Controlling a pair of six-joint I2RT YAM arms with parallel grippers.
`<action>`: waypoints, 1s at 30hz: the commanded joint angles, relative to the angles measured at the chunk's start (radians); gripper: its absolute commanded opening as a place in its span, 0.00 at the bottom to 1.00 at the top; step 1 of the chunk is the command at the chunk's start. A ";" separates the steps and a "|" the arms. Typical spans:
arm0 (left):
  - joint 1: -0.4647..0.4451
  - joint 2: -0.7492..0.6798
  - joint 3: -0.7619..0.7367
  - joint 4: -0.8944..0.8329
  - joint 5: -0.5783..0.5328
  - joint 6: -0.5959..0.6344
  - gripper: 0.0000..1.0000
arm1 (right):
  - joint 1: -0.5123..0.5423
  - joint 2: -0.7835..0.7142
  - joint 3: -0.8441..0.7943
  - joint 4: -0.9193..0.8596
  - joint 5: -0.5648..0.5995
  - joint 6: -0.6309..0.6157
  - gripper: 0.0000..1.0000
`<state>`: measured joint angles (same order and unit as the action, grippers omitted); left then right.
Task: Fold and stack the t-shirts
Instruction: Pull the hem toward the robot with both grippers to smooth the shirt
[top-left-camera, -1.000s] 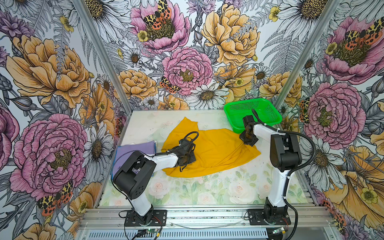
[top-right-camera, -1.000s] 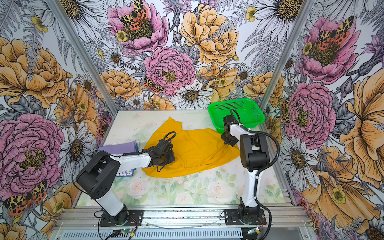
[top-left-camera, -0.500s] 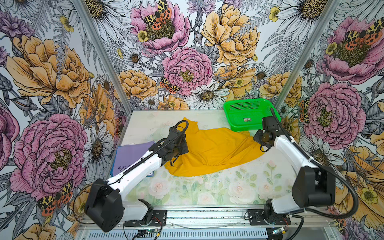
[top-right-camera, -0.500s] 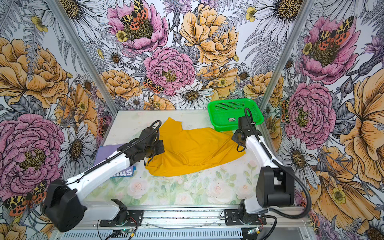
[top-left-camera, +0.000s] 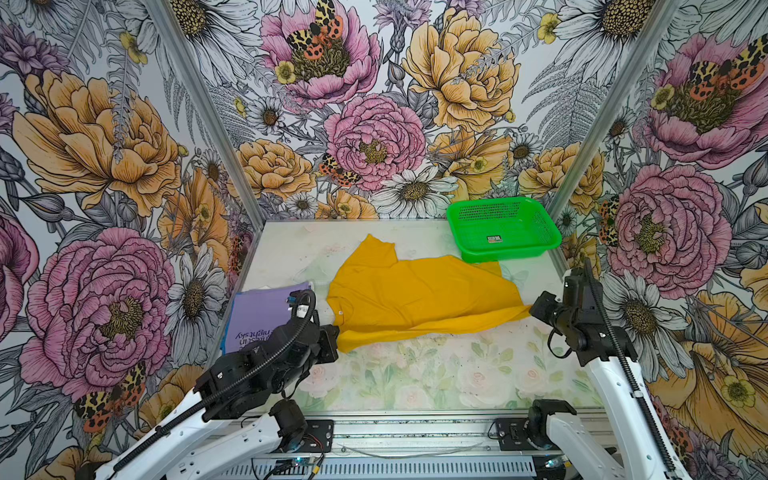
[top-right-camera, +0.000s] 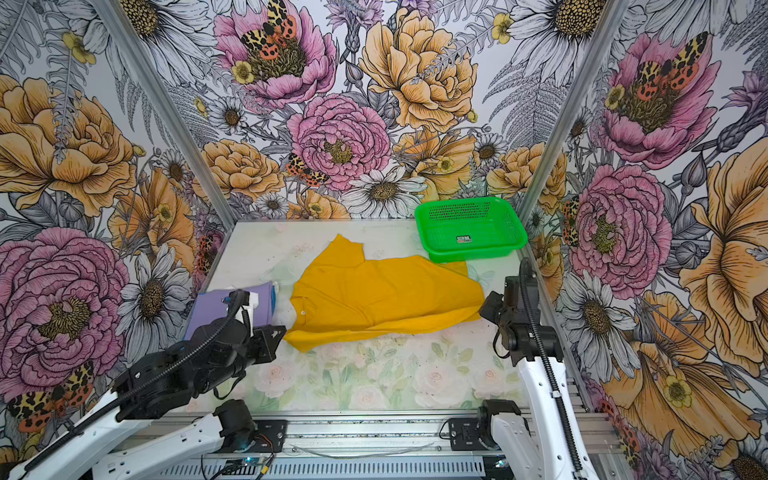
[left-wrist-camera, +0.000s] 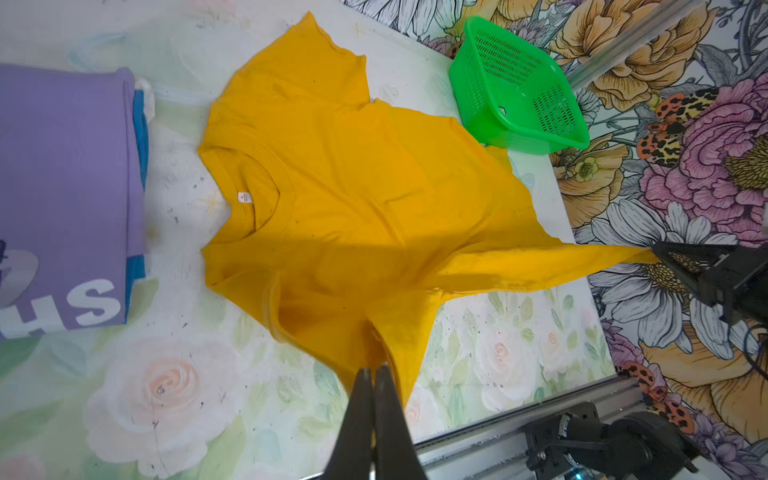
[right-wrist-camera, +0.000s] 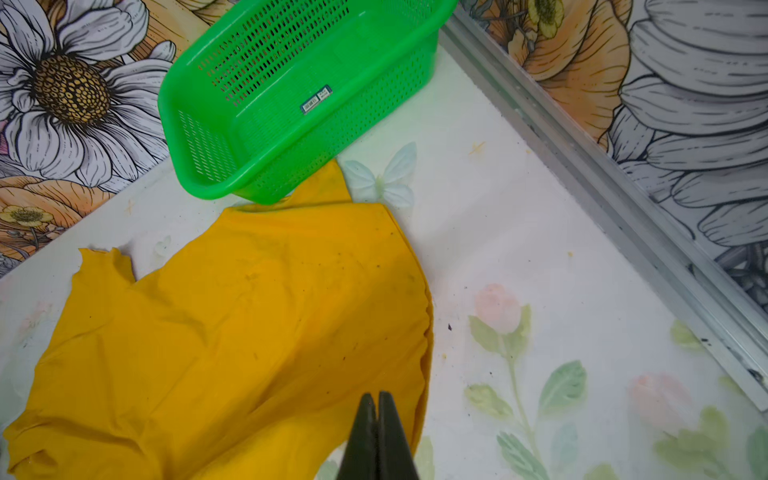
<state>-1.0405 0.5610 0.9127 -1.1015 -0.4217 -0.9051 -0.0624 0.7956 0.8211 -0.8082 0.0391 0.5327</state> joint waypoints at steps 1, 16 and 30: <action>-0.196 -0.090 -0.054 -0.171 -0.290 -0.296 0.00 | -0.015 -0.057 -0.015 -0.050 -0.011 0.009 0.00; -0.282 0.286 0.645 0.157 -0.665 0.648 0.00 | -0.016 -0.042 0.531 -0.054 -0.205 -0.144 0.00; -0.255 0.310 1.004 0.621 -0.551 1.366 0.00 | -0.016 0.101 1.113 -0.117 -0.456 -0.162 0.00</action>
<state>-1.3083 0.8780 1.8771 -0.5484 -1.0298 0.3264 -0.0734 0.8913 1.8713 -0.9031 -0.3431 0.3725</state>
